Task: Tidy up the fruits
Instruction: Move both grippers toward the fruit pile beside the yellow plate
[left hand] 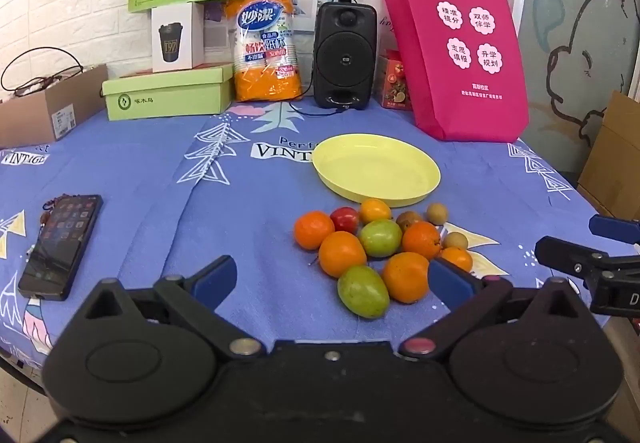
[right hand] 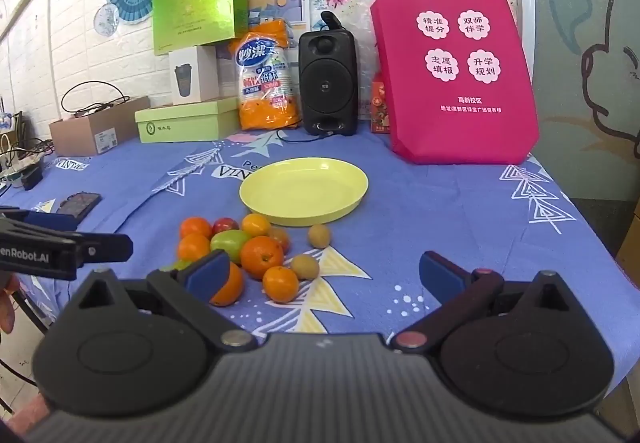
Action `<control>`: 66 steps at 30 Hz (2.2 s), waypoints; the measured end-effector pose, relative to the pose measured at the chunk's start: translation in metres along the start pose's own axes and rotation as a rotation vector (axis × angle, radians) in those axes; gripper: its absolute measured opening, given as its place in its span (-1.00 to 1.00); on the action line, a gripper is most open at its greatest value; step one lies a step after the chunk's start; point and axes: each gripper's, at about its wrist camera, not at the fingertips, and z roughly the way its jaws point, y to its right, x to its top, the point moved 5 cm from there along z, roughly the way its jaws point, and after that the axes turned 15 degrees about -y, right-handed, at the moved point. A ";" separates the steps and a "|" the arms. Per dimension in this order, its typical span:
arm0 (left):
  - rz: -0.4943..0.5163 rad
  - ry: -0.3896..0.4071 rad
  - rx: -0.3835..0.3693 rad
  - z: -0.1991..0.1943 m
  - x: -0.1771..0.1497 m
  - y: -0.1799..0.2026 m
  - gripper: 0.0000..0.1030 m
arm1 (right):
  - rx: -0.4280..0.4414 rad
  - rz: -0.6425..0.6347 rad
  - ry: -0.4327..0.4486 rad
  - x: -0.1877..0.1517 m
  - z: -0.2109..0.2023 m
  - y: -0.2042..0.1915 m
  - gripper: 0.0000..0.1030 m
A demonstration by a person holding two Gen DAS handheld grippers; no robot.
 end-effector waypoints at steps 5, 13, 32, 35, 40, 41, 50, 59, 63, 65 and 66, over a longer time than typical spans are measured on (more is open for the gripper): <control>-0.019 -0.013 -0.004 0.004 0.000 -0.003 1.00 | 0.005 -0.014 0.005 0.000 0.000 -0.002 1.00; 0.013 -0.068 -0.013 0.014 -0.001 -0.006 1.00 | 0.021 -0.056 -0.023 -0.004 0.009 -0.007 1.00; 0.053 -0.067 0.029 0.025 -0.009 -0.010 1.00 | 0.023 -0.062 -0.116 -0.009 0.032 0.003 1.00; 0.067 -0.070 0.029 0.026 -0.010 -0.007 1.00 | 0.045 -0.083 -0.122 -0.011 0.033 0.000 1.00; 0.092 -0.067 0.047 0.032 -0.012 -0.001 1.00 | 0.068 -0.118 -0.075 -0.013 0.030 -0.005 1.00; 0.100 -0.063 0.052 0.033 -0.013 -0.002 1.00 | 0.064 -0.132 -0.071 -0.013 0.030 -0.006 0.99; 0.114 -0.074 0.016 0.062 -0.014 0.005 1.00 | 0.085 -0.165 -0.117 -0.018 0.059 -0.013 0.55; 0.106 -0.118 -0.045 0.097 -0.011 0.007 0.54 | 0.071 -0.192 -0.177 -0.017 0.096 -0.018 0.19; 0.093 -0.133 -0.086 0.107 -0.009 0.007 0.38 | 0.071 -0.197 -0.172 -0.014 0.103 -0.016 0.19; 0.095 -0.132 -0.088 0.110 -0.008 0.008 0.35 | 0.070 -0.207 -0.169 -0.012 0.106 -0.017 0.19; 0.097 -0.133 -0.089 0.112 -0.007 0.008 0.35 | 0.071 -0.210 -0.169 -0.011 0.108 -0.018 0.18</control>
